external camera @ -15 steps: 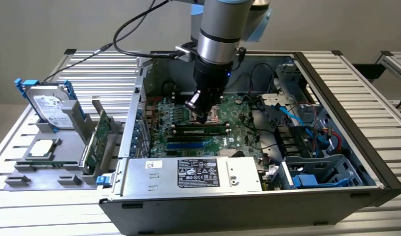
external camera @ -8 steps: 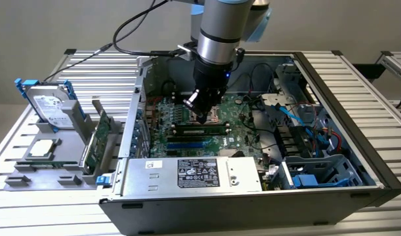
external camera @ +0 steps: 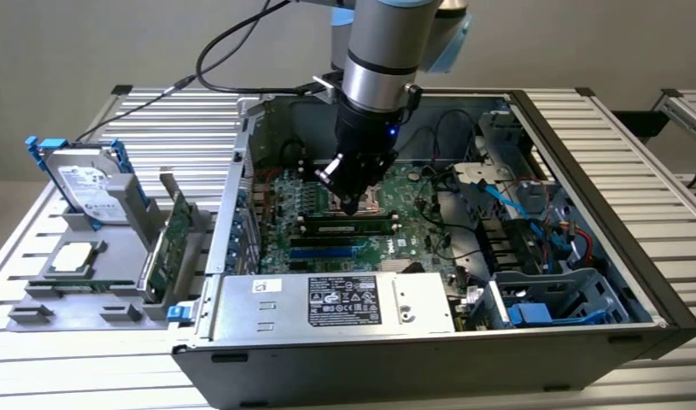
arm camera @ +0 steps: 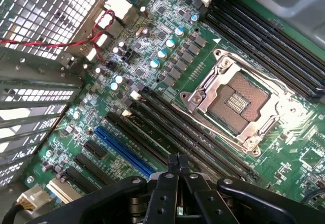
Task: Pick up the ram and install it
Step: 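Press down the ram until it locks into place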
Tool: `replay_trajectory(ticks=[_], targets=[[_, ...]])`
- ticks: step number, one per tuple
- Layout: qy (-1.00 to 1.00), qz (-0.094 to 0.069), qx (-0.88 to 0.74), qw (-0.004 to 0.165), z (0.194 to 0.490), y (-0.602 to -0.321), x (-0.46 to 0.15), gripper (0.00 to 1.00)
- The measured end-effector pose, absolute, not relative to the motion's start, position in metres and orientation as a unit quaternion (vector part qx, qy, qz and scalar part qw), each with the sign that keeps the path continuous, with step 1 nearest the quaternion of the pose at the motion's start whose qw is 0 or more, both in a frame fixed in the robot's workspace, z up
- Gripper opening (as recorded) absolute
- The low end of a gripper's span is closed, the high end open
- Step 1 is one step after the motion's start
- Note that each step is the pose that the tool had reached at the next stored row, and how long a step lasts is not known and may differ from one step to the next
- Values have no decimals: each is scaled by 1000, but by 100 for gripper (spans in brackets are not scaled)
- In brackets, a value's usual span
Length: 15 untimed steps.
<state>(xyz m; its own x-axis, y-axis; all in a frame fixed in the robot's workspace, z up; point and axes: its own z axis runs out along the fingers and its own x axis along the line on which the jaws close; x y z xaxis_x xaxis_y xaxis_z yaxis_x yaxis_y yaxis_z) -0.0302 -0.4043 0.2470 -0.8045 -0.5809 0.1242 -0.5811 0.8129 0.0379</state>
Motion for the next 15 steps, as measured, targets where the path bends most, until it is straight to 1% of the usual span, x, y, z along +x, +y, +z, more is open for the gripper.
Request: replay_trajectory(ticks=[9, 15], targets=[[-965, 8, 256, 66, 247, -404, -30, 11], [-971, 22, 230, 60, 247, -404, -30, 11]])
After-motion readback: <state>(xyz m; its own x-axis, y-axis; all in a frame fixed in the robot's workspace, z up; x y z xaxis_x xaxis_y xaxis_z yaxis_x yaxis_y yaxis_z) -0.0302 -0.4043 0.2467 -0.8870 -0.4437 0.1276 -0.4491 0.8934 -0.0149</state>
